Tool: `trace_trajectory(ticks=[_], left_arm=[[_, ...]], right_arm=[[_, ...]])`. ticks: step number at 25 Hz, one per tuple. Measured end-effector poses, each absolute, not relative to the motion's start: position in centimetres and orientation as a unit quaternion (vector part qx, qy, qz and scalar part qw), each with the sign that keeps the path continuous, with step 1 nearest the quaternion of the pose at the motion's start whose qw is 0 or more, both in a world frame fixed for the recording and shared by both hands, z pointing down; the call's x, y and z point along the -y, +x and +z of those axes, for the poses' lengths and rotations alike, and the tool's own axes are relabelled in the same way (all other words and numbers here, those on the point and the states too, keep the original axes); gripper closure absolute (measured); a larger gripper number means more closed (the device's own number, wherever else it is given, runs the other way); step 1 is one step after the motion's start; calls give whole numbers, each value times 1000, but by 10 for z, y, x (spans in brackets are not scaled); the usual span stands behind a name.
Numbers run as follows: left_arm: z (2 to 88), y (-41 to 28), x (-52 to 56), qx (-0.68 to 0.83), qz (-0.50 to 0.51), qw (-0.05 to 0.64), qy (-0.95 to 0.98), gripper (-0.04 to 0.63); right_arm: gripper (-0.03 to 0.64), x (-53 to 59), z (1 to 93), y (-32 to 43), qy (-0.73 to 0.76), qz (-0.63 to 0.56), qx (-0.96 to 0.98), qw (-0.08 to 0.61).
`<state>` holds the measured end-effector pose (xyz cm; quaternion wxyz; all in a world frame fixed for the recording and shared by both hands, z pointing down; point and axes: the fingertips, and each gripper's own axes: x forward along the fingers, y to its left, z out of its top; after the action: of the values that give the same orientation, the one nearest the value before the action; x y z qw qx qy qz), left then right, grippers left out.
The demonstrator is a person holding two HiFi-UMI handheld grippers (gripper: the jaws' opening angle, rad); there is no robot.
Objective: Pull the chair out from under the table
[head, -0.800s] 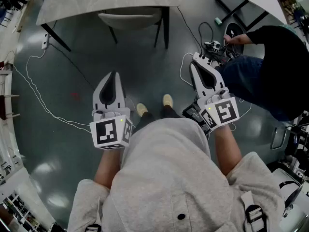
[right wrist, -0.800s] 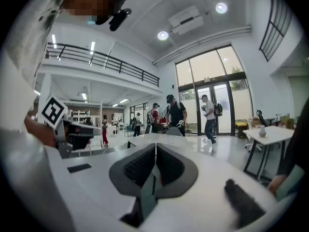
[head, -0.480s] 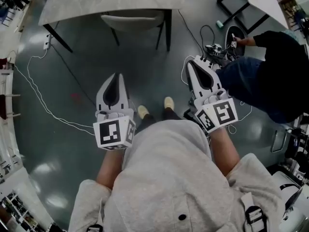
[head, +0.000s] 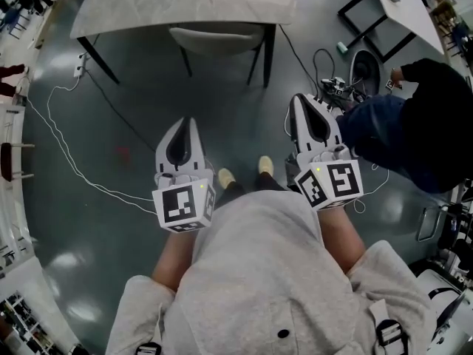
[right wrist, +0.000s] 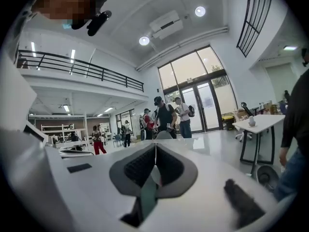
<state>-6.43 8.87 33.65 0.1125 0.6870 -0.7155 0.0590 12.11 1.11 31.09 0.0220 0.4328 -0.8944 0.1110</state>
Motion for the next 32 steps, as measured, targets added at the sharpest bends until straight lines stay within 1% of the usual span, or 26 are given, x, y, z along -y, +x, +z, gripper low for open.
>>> trace_trajectory(ticks=[3,11,23,32], left_arm=[[338,-77,-95,715,59,116,687,580],[340,-103,-115,710,49,118,693,580],[338,-116,-129,706,33,115,698,580],[342,-133,-123,716,32,113,689,580]], right_arm=[[592,-20,310,104,436,91,895,35],[592,-42,314,72,428,100,898,32],[592,-54,304,55,420,79,903,36],[592,-39,307,40,407,58,911,47]])
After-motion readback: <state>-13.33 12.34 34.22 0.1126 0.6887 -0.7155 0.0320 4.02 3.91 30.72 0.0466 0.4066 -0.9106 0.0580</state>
